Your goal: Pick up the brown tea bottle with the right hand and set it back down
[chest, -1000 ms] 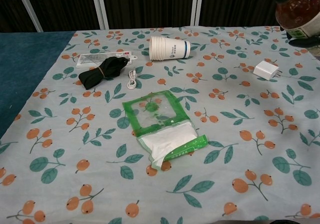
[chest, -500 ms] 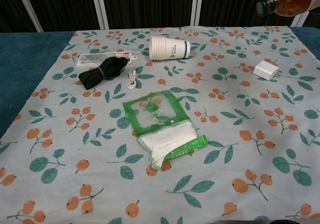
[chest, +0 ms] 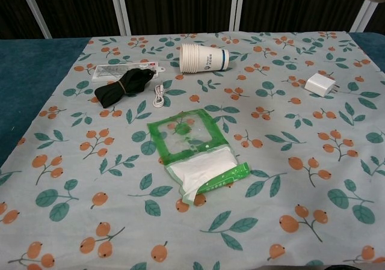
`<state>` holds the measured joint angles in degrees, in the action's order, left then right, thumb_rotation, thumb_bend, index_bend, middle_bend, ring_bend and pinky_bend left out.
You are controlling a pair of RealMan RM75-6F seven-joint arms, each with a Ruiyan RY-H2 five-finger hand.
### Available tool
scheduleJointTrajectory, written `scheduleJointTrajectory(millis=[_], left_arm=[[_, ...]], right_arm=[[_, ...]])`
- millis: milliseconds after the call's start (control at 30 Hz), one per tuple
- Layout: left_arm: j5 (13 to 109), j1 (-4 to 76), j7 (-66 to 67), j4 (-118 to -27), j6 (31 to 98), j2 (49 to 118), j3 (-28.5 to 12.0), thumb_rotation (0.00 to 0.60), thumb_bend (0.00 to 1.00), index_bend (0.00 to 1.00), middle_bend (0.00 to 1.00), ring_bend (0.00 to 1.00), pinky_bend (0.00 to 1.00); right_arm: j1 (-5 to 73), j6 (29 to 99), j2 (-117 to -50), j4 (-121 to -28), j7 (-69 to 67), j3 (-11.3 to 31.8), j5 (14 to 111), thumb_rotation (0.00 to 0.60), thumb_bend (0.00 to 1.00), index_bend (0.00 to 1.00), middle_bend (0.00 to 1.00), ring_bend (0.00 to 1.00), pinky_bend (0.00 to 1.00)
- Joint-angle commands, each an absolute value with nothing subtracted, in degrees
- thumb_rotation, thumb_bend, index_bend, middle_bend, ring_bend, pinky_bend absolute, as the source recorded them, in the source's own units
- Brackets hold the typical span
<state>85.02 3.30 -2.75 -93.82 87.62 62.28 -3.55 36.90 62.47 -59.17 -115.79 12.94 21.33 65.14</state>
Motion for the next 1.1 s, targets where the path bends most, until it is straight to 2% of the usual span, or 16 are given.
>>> scheduleJointTrajectory(millis=[33, 233, 333, 433, 500, 600, 767, 900, 967, 1100], left_arm=[[85.0, 3.3, -2.8, -93.8, 87.6, 62.2, -3.6, 0.600, 0.37, 0.03, 0.00, 0.00, 0.00], [85.1, 3.3, -2.9, -93.8, 87.7, 62.3, -3.5, 0.600, 0.37, 0.03, 0.00, 0.00, 0.00], [85.1, 3.3, -2.9, -93.8, 87.7, 62.3, -3.5, 0.600, 0.37, 0.03, 0.00, 0.00, 0.00], [85.1, 3.3, -2.9, -93.8, 87.6, 62.3, -3.6, 0.600, 0.37, 0.03, 0.00, 0.00, 0.00], [85.1, 3.3, -2.8, -93.8, 87.6, 62.3, -3.6, 0.600, 0.37, 0.03, 0.00, 0.00, 0.00], [85.0, 3.3, -2.9, -93.8, 87.7, 62.3, -3.6, 0.600, 0.37, 0.03, 0.00, 0.00, 0.00], [85.1, 3.4, -2.7, -93.8, 87.5, 62.3, -3.6, 0.600, 0.37, 0.03, 0.00, 0.00, 0.00], [85.0, 3.3, -2.8, -93.8, 87.6, 62.3, -3.6, 0.600, 0.37, 0.03, 0.00, 0.00, 0.00], [84.9, 3.3, -2.8, -93.7, 87.6, 62.3, -3.6, 0.600, 0.37, 0.03, 0.00, 0.00, 0.00], [84.8, 3.4, -2.8, -93.6, 87.4, 62.3, -3.6, 0.600, 0.37, 0.03, 0.00, 0.00, 0.00]], right_arm=[[30.4, 59.2, -54.6, -119.7, -53.8, 35.5, 75.2, 0.600, 0.45, 0.50, 0.46, 0.49, 0.53], [27.7, 61.6, -52.4, -115.9, -83.9, 38.2, 81.7, 0.600, 0.45, 0.50, 0.46, 0.49, 0.53], [26.5, 64.5, -52.5, -114.6, -93.7, 38.5, 83.5, 0.600, 0.45, 0.50, 0.46, 0.49, 0.53], [24.6, 70.3, -53.7, -113.1, -102.7, 38.3, 85.9, 0.600, 0.45, 0.50, 0.47, 0.49, 0.53], [23.7, 73.4, -54.8, -111.8, -102.9, 37.2, 87.4, 0.600, 0.44, 0.50, 0.47, 0.49, 0.53], [23.7, 73.5, -55.7, -110.4, -96.7, 34.0, 89.7, 0.600, 0.44, 0.51, 0.47, 0.49, 0.53], [25.9, 68.2, -57.7, -107.7, -79.6, 27.8, 92.1, 0.600, 0.44, 0.51, 0.47, 0.49, 0.53], [28.3, 63.9, -62.0, -104.9, -55.7, 24.4, 88.6, 0.600, 0.44, 0.51, 0.47, 0.50, 0.53], [29.3, 63.3, -65.2, -103.4, -41.1, 22.9, 85.9, 0.600, 0.44, 0.51, 0.48, 0.50, 0.53], [30.7, 63.2, -69.7, -101.1, -20.8, 20.9, 82.0, 0.600, 0.44, 0.51, 0.47, 0.50, 0.53]])
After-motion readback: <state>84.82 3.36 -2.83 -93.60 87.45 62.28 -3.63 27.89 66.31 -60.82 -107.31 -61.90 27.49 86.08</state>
